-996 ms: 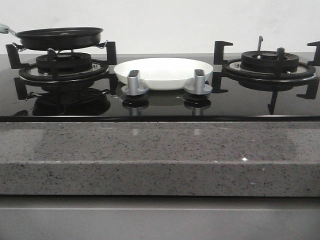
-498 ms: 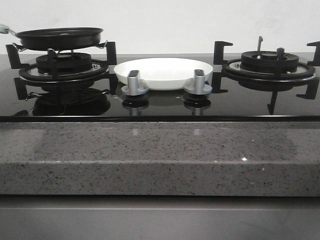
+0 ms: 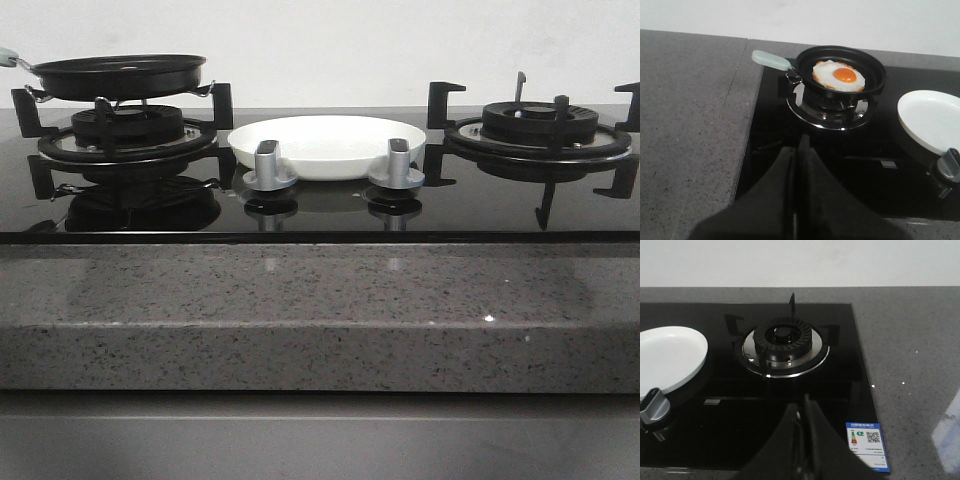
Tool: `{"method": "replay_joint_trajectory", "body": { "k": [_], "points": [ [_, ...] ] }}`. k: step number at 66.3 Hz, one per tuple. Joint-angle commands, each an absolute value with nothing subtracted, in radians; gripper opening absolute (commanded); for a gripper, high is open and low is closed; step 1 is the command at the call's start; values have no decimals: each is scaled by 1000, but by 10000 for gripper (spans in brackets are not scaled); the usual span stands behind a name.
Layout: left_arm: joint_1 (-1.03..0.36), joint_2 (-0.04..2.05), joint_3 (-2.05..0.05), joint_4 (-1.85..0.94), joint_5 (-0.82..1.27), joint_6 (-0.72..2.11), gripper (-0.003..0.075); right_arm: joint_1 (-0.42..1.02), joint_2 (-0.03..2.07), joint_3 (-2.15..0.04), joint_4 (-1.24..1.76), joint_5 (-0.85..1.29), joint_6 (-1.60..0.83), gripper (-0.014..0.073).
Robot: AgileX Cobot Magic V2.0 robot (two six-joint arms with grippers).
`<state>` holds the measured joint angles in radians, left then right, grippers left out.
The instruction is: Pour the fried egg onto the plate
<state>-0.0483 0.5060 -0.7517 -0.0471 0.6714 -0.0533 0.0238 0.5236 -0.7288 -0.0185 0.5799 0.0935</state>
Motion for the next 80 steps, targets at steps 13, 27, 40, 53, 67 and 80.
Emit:
{"method": "replay_joint_trajectory", "body": {
  "k": [13,27,40,53,67,80],
  "points": [
    [-52,545,-788,-53,589,-59,-20,25,559,-761,-24,515,88,-68],
    [-52,545,-788,-55,572,-59,-20,25,559,-761,-25,493,88,-53],
    [-52,545,-788,0,567,-59,125,25,559,-761,-27,490,78,381],
    [-52,545,-788,19,570,-59,512,25,559,-761,-27,490,78,500],
    [-52,545,-788,8,569,-59,532,25,559,-761,-27,490,78,500],
    [-52,545,-788,8,569,-59,532,25,559,-761,7,489,79,500]
  ]
}}
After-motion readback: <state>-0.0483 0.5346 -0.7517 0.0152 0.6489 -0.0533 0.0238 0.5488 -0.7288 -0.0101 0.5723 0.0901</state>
